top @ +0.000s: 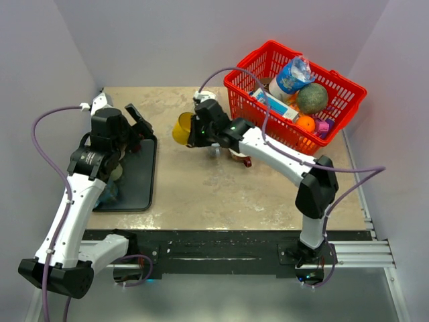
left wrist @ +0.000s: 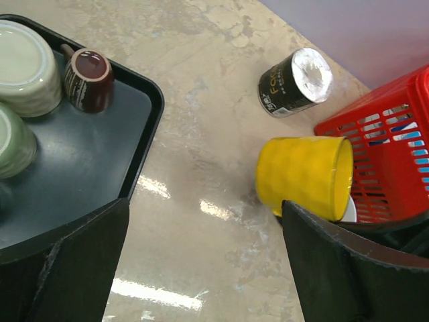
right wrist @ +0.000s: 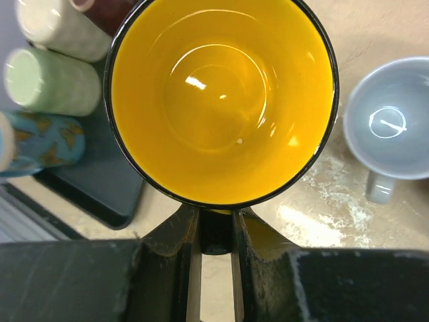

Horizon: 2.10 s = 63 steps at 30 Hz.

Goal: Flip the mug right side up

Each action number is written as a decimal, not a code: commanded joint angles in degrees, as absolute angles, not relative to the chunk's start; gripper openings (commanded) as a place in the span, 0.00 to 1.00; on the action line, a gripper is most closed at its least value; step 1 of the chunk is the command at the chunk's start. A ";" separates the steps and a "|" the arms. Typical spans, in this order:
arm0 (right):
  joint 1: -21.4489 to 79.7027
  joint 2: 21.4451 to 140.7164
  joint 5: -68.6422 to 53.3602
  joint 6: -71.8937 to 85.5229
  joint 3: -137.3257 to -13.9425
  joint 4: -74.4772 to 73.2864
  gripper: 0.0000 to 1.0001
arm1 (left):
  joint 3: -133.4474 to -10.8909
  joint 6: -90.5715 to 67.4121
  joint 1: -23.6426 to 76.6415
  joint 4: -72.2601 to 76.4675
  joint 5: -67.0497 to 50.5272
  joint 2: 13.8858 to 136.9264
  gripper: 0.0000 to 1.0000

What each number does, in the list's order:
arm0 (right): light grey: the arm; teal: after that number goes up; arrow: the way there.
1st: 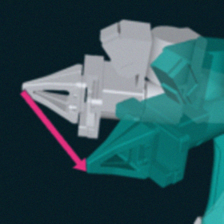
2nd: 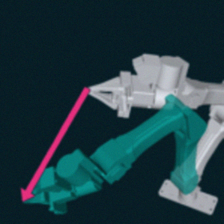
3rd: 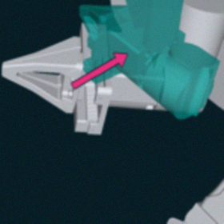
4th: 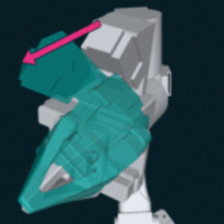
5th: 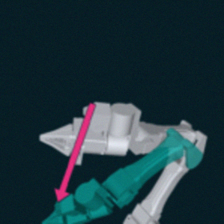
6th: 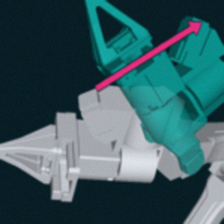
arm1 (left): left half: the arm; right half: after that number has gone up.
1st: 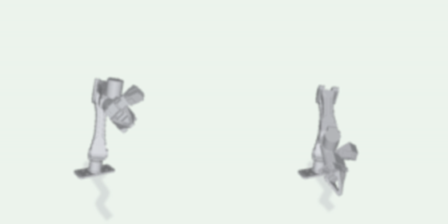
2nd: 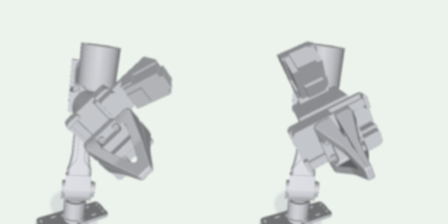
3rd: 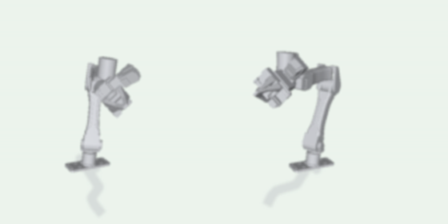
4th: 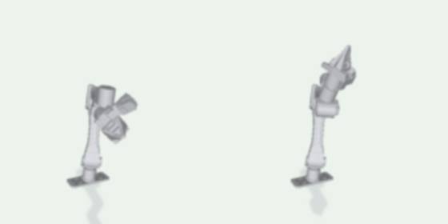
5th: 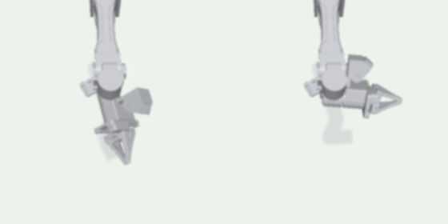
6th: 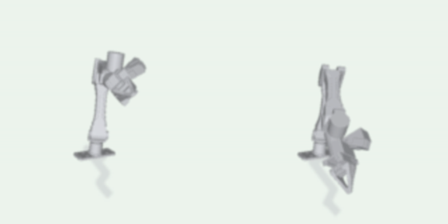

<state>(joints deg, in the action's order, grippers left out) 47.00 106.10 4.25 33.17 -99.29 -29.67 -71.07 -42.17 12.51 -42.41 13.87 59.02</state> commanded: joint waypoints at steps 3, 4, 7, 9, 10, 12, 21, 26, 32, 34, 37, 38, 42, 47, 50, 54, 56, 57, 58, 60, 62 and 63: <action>50.71 110.55 16.07 29.36 -104.68 -26.55 0.00 | -74.88 -39.20 12.30 -44.56 17.40 60.12 0.99; 51.23 111.00 17.04 29.53 -103.98 -25.76 0.00 | -75.23 -38.94 12.30 -44.82 17.58 60.20 0.99; 52.20 112.85 19.67 29.71 -102.30 -24.17 0.00 | -76.46 -38.76 12.30 -46.75 18.45 61.43 0.99; 52.38 113.99 20.82 29.79 -102.57 -24.00 0.00 | -77.16 -38.76 12.30 -48.60 18.81 62.40 0.99; 52.56 114.95 22.14 29.62 -102.66 -23.82 0.00 | -77.60 -38.76 12.30 -49.04 18.98 62.49 0.99; 52.65 116.45 23.29 29.62 -103.71 -24.26 0.00 | -77.78 -38.67 12.30 -50.01 19.16 62.75 0.99; 53.44 123.04 29.61 27.95 -106.96 -26.01 0.00 | -77.96 -38.67 12.30 -51.33 19.42 62.67 0.99; 53.88 125.77 31.20 27.25 -109.85 -27.06 0.00 | -78.13 -38.85 12.22 -51.50 19.34 63.10 0.99; 53.88 128.32 32.26 28.56 -112.67 -30.85 0.08 | -79.36 -39.37 12.13 -53.43 19.95 65.03 0.99; 53.96 128.76 32.26 28.92 -113.29 -32.17 0.32 | -79.45 -39.81 12.13 -53.96 20.21 65.39 0.99; 53.96 128.85 31.56 29.18 -114.08 -33.13 0.51 | -79.45 -39.99 12.13 -54.14 20.39 65.30 0.99; 53.88 128.93 31.03 29.27 -114.69 -33.48 0.55 | -79.45 -39.99 12.04 -54.23 20.48 65.30 0.99; 53.88 128.15 27.87 29.97 -116.89 -36.29 0.72 | -79.89 -39.82 12.04 -54.67 21.35 65.30 0.99; 52.82 122.19 22.42 30.24 -115.94 -36.57 0.83 | -81.21 -38.76 11.34 -56.95 25.30 65.56 0.99; 51.51 118.41 20.13 30.32 -114.18 -36.21 0.84 | -82.18 -36.83 9.85 -58.18 28.21 66.09 0.99; 48.35 114.71 18.11 30.41 -111.63 -36.30 0.85 | -81.04 -32.71 4.32 -58.28 28.48 67.94 0.99; 47.12 113.12 16.79 30.50 -109.88 -36.39 0.85 | -80.25 -31.91 1.06 -56.96 27.69 68.82 0.99; 45.72 111.72 16.35 30.67 -109.25 -36.39 0.85 | -79.29 -31.03 0.36 -56.26 27.60 69.08 0.99; 45.09 111.01 16.00 30.85 -108.73 -36.39 0.85 | -79.02 -30.76 -0.61 -55.47 27.42 69.34 0.99; 43.34 109.69 15.21 30.94 -106.71 -36.39 0.85 | -78.75 -30.67 -2.37 -55.37 27.42 69.78 0.99; 42.46 107.76 14.51 31.02 -104.60 -36.30 0.86 | -78.40 -32.51 -4.39 -57.12 29.44 69.70 0.99; 41.84 107.23 14.33 31.03 -103.98 -36.21 0.86 | -77.35 -34.00 -5.70 -57.48 29.62 69.35 0.99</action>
